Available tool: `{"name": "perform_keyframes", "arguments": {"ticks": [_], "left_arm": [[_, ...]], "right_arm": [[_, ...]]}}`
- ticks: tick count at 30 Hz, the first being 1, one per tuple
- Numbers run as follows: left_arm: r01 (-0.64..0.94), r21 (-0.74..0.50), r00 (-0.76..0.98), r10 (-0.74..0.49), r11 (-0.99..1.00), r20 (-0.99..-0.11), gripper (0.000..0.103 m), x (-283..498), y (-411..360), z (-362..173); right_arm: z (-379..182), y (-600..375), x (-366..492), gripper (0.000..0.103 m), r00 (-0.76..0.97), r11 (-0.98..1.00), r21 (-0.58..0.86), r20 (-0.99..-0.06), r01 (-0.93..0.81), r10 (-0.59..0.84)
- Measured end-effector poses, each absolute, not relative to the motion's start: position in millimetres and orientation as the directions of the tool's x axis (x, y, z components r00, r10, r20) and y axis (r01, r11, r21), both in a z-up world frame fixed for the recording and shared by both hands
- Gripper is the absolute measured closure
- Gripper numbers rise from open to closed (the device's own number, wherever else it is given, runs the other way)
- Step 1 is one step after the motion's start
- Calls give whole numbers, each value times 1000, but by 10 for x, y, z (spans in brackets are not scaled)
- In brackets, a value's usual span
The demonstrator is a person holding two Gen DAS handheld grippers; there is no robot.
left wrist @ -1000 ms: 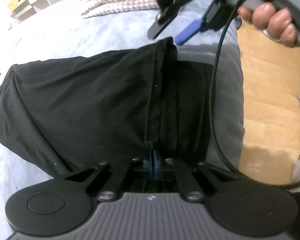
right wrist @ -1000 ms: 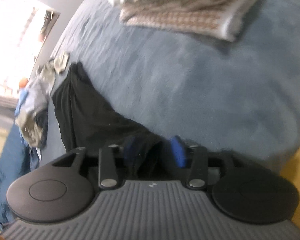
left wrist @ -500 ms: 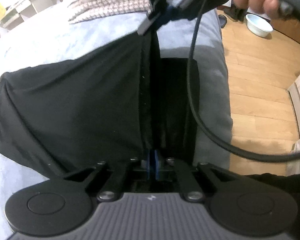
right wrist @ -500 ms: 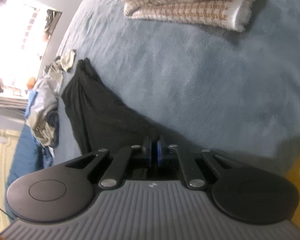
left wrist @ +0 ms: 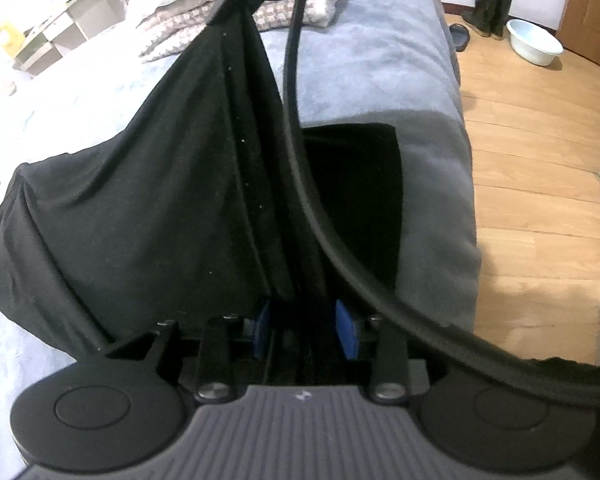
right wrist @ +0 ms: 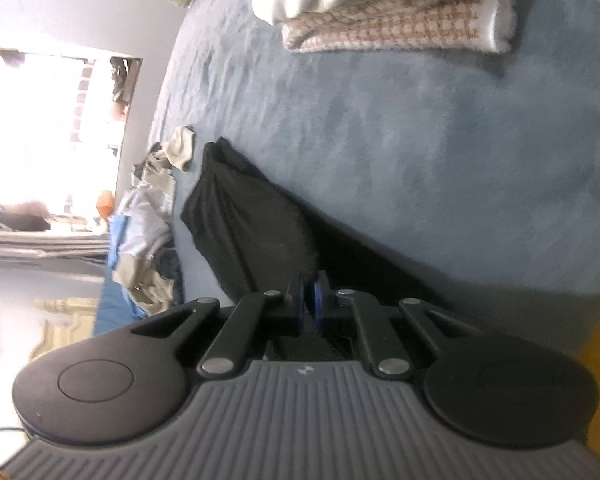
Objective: Fold clothes
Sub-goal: 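Fold the held edge over the shirt lengthwise with both grippers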
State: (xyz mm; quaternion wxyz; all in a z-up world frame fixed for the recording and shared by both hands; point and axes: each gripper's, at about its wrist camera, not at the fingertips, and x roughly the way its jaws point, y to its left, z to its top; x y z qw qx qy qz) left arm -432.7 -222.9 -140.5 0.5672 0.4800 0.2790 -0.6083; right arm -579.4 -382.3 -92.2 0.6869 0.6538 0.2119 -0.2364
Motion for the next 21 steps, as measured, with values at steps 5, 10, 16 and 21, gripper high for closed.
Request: {"name": "perform_keyframes", "arguments": {"ticks": [5, 10, 16, 21], "left_arm": [[973, 194, 121, -435, -126, -892, 98, -4241, -2221, -1393], [978, 187, 124, -464, -93, -877, 99, -4131, -2105, -1260], [952, 210, 84, -469, -223, -879, 100, -4163, -1828, -1073], [939, 206, 72, -430, -275, -900, 100, -4199, -1754, -1160]], "right_arm": [[-846, -3790, -5802, 100, 805, 39, 805, -591, 593, -53], [-789, -3772, -5865, 100, 803, 35, 803, -592, 595, -62], [-870, -3732, -5985, 100, 739, 96, 733, -672, 673, -47], [-1093, -3611, -5908, 100, 642, 213, 627, -766, 749, -1]]}}
